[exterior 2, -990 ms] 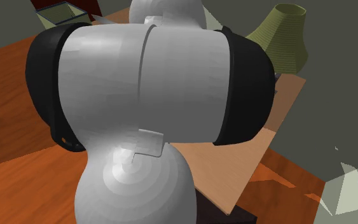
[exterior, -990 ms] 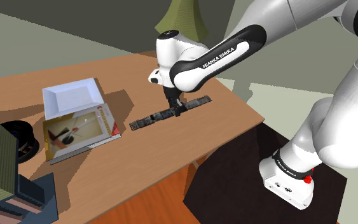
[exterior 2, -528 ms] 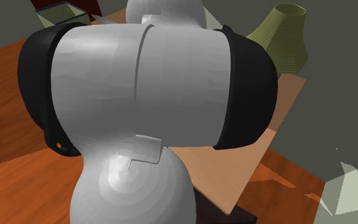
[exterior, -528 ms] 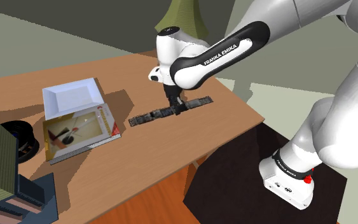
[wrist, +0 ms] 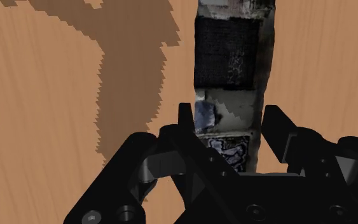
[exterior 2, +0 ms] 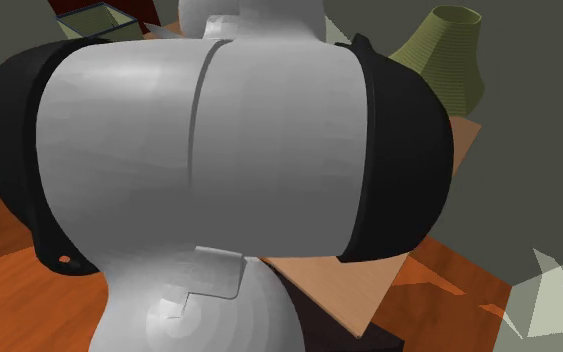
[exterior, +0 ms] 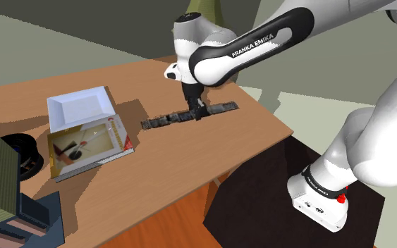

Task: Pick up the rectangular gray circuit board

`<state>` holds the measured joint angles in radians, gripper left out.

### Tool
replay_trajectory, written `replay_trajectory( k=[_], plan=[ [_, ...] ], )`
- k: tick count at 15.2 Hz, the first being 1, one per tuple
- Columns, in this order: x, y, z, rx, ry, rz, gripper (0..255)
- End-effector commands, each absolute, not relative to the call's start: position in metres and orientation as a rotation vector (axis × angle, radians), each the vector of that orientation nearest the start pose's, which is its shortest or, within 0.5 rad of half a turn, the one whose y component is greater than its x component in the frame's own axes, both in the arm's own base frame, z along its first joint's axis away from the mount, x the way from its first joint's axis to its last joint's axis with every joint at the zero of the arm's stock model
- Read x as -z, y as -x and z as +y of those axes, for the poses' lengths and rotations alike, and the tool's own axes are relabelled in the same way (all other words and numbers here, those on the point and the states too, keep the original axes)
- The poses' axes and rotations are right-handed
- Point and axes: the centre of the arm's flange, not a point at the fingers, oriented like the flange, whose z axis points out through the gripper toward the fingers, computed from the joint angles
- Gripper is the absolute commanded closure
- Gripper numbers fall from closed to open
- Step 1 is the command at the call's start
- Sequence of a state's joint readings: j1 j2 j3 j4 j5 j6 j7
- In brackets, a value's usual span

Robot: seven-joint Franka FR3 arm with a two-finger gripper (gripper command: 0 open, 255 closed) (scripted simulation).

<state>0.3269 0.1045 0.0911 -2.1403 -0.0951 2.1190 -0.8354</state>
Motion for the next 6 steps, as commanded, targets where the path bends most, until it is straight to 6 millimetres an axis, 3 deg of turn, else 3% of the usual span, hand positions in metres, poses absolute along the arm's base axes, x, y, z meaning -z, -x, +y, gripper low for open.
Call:
replay_trajectory(
  k=[1,6],
  plan=[
    [-0.358,-0.497,0.215,-0.218,2.52,-1.932,255],
    [-0.374,-0.497,0.215,-0.218,2.52,-1.932,255]
  ],
)
